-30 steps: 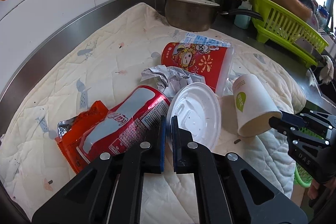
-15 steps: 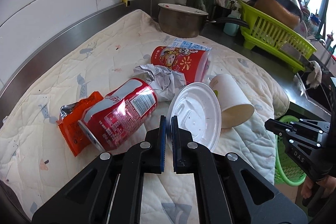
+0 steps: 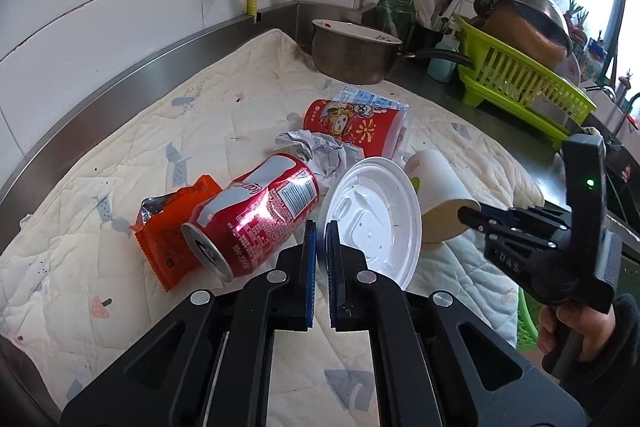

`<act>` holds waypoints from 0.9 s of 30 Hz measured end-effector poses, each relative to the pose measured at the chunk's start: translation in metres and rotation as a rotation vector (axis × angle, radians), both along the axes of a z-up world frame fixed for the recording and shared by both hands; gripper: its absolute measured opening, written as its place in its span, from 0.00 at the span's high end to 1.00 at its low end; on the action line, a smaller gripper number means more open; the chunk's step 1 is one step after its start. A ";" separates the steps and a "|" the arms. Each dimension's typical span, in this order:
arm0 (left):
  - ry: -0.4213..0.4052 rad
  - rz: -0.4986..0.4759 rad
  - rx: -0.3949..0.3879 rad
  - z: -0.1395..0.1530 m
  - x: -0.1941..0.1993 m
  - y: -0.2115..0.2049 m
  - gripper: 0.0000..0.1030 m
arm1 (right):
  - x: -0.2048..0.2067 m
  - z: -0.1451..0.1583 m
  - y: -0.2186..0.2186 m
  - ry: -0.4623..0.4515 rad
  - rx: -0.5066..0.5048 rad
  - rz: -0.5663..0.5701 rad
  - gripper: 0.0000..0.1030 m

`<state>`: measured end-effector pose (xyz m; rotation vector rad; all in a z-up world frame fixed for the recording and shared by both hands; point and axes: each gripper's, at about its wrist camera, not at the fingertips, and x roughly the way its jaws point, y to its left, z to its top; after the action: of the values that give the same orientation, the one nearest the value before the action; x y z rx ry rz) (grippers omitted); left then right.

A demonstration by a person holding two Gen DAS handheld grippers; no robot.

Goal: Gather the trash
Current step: 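Grasp the white plastic lid with the left tool while the right tool grasps the white paper cup, then carry the lid and paper cup over the green basket and open both tools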

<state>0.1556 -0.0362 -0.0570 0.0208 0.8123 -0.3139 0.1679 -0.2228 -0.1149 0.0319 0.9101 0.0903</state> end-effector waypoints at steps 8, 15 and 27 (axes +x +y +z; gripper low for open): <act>-0.005 -0.020 0.003 0.004 -0.004 -0.008 0.96 | -0.030 0.024 -0.017 -0.065 0.016 0.005 0.97; -0.023 -0.112 0.002 0.013 -0.019 -0.051 0.96 | -0.092 0.043 -0.062 -0.082 0.007 -0.053 0.97; -0.014 -0.375 -0.006 0.015 -0.066 -0.172 0.96 | -0.200 0.018 -0.178 0.041 -0.082 -0.359 0.96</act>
<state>0.0901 -0.2077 -0.0422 0.1712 0.7913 -0.6696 -0.0317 -0.4012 -0.0968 0.1208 0.9360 -0.2824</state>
